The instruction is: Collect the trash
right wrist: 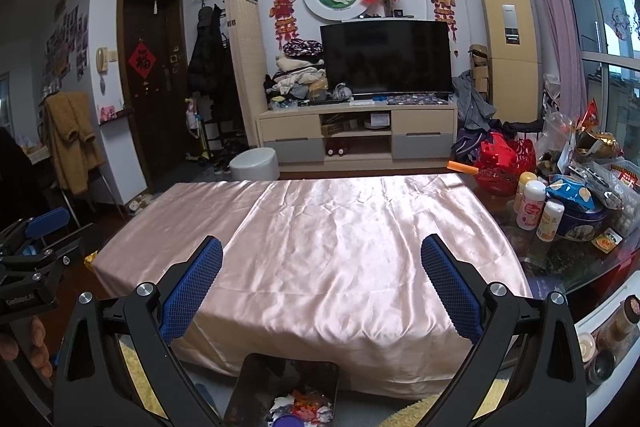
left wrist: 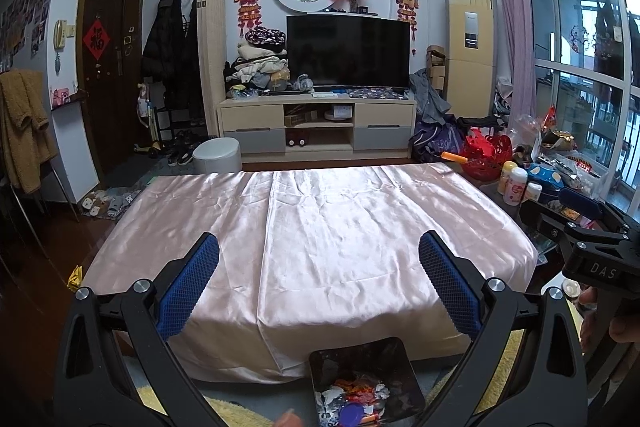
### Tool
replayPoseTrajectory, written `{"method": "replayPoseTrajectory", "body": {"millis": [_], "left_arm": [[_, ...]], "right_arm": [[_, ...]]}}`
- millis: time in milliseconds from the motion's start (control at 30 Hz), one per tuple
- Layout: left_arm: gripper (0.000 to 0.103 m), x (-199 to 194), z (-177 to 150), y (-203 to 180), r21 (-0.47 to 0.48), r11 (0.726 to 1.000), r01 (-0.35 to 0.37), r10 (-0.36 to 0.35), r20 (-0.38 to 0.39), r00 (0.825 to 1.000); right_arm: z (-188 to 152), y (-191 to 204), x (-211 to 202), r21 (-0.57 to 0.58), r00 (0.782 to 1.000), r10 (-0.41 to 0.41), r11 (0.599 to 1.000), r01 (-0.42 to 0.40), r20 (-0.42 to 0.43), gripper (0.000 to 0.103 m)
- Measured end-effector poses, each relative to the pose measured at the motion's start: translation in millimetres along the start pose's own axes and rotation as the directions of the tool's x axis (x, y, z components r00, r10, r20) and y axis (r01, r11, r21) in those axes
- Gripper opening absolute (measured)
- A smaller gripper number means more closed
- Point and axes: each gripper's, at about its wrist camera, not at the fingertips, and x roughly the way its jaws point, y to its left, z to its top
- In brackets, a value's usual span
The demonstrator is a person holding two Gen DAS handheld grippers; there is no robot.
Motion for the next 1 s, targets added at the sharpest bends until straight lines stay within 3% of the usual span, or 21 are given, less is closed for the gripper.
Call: {"method": "replayPoseTrajectory", "body": {"millis": [500,1000], "left_arm": [[0.095,-1,0,4,-0.001,1.0,-0.008,0.008,0.042,0.999],[0.095,16,-4,9,-0.027,0.998,-0.051,0.051,-0.008,0.999]], "right_arm": [[-5,-3,4,0.008,1.0,0.004,1.0,-0.004,-0.021,0.1],[-9,-6,11,0.015,0.999,-0.004,1.0,0.005,-0.038,0.1]]}}
